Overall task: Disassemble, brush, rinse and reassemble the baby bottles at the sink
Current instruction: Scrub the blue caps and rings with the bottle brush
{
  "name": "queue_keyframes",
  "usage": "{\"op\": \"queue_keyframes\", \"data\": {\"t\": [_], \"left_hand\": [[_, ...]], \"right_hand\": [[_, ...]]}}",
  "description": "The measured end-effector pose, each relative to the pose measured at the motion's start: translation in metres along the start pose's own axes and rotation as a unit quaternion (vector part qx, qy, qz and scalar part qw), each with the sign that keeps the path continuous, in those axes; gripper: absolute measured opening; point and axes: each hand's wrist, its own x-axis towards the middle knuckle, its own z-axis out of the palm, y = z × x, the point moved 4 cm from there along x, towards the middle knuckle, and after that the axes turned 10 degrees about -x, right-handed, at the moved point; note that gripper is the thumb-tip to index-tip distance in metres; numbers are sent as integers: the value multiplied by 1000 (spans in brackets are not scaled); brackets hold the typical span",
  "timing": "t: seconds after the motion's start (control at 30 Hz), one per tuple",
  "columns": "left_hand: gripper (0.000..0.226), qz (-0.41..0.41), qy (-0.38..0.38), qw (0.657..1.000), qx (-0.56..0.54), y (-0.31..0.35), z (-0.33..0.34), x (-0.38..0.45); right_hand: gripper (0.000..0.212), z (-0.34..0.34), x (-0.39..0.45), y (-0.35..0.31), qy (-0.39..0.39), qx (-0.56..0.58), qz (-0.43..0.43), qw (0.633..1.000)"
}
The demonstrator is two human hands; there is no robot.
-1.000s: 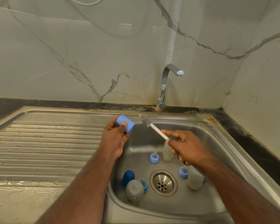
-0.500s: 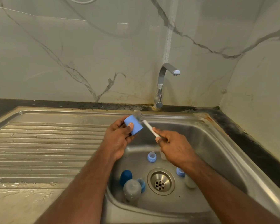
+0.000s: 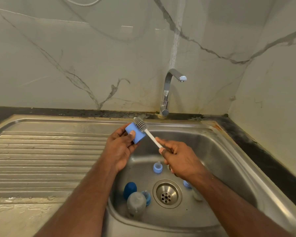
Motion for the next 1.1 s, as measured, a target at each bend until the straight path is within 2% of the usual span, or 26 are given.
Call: {"op": "queue_keyframes", "data": {"t": [0.1,0.27,0.4,0.5,0.67,0.8,0.93,1.1], "left_hand": [[36,-13,-7,1000,-12,-3,2,0],[38,-26,-19,998,-56,-3,1,1],[31,-44,-15,999,-24,-8,3,0],[38,-27,-15,1000,-6,-7,5,-1],[33,-43,-14,999,-10,-7,4,-2],[34,-26,5,1000,-13,-3,0,1],[30,-39,-11,999,-4,-2,1,0],[39,-38,-27,998,-44,-1,6,-2]], "right_hand": [[41,-3,3,6,-1,-9,31,999],[39,-6,0,3,0,77,40,996],[41,0,-2,2,-13,57,27,998],[41,2,-5,-4,-20,40,-2,999],[40,-1,1,6,-13,-27,29,999],[40,-3,0,4,7,48,19,999],[41,1,0,-1,-3,23,12,1000],[41,-4,-2,-2,-1,51,21,998]]}}
